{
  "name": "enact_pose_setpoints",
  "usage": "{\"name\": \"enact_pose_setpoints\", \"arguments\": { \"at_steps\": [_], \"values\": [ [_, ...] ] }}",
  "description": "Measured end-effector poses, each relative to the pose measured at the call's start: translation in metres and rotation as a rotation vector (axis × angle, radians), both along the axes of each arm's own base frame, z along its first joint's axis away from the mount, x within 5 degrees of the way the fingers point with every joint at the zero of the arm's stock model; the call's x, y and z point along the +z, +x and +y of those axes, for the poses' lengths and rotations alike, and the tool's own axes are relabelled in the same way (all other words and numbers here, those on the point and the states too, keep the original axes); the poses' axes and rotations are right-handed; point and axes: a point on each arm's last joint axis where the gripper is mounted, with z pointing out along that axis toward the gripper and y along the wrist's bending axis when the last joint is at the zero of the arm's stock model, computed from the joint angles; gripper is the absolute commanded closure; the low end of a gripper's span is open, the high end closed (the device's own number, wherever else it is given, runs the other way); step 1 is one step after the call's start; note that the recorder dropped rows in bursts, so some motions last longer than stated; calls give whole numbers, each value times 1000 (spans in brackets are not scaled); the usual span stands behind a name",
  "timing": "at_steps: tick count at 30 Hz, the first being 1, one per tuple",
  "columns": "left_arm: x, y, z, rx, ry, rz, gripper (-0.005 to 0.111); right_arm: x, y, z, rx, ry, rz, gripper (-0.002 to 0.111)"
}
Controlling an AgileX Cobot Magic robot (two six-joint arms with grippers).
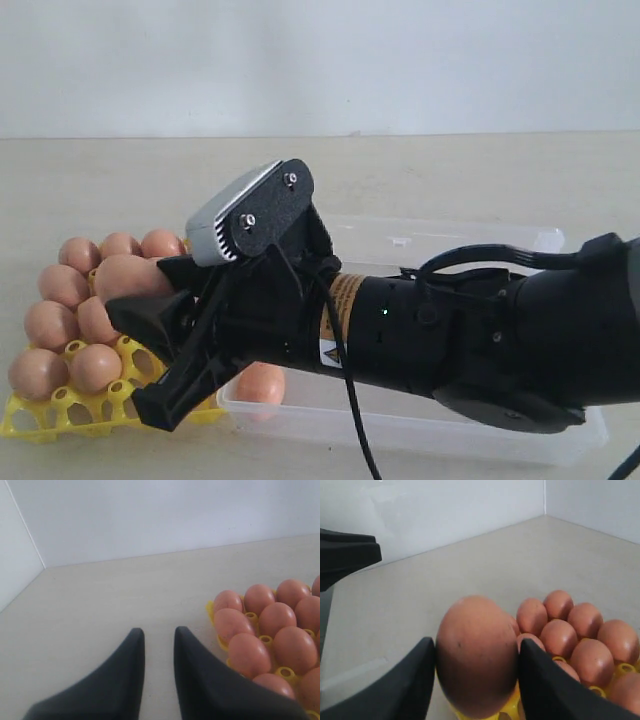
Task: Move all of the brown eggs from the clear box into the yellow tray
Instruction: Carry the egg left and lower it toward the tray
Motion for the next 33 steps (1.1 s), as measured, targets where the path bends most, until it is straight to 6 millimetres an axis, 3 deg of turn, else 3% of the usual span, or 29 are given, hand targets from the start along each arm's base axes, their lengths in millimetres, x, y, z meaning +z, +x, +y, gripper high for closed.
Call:
{"name": "enact_pose_setpoints", "arguments": {
  "at_steps": [10,17,20,33],
  "values": [
    [0,0,0,0,0,0,85,-36,2,8,28,-48,61,108],
    [0,0,0,0,0,0,85,-37,13,26,42,4,77,108],
    [0,0,0,0,0,0,85,-50,19,34,47,-6,108,108],
    [0,0,0,0,0,0,85,-68,26,46,52,-20,146,108]
  ]
}}
